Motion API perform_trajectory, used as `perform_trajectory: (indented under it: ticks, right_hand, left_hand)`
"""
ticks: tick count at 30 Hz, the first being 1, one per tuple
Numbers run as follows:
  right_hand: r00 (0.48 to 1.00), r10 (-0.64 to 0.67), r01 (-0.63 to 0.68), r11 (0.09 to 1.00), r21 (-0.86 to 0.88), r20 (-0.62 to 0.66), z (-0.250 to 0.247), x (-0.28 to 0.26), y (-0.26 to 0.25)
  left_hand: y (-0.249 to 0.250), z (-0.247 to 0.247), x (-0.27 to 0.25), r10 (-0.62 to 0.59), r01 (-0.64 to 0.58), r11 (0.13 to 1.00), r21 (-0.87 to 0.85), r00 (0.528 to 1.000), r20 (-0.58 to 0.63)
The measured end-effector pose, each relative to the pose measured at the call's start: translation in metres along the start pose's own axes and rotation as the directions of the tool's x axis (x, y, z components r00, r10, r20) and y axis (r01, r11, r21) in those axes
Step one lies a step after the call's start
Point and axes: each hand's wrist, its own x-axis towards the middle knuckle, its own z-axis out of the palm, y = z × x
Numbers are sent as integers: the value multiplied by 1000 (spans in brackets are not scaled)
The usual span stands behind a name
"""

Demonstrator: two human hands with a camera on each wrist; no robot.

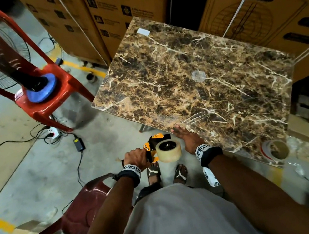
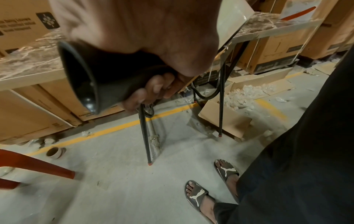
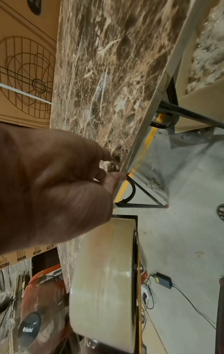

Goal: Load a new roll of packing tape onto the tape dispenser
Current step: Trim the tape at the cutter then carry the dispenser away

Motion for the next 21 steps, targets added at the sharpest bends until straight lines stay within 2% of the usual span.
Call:
perform_trajectory:
  ticks: [12,21]
  right_hand:
    - [998,24,-27,998,57,62,-32,-26,-24]
    - [999,45,-47,993,104,24,-25,-20,-25]
  left_hand:
    - [19,-9,9,-17,17,998,57,1000,6]
    - [24,-10,9,-14,13,997,73,1000,8]
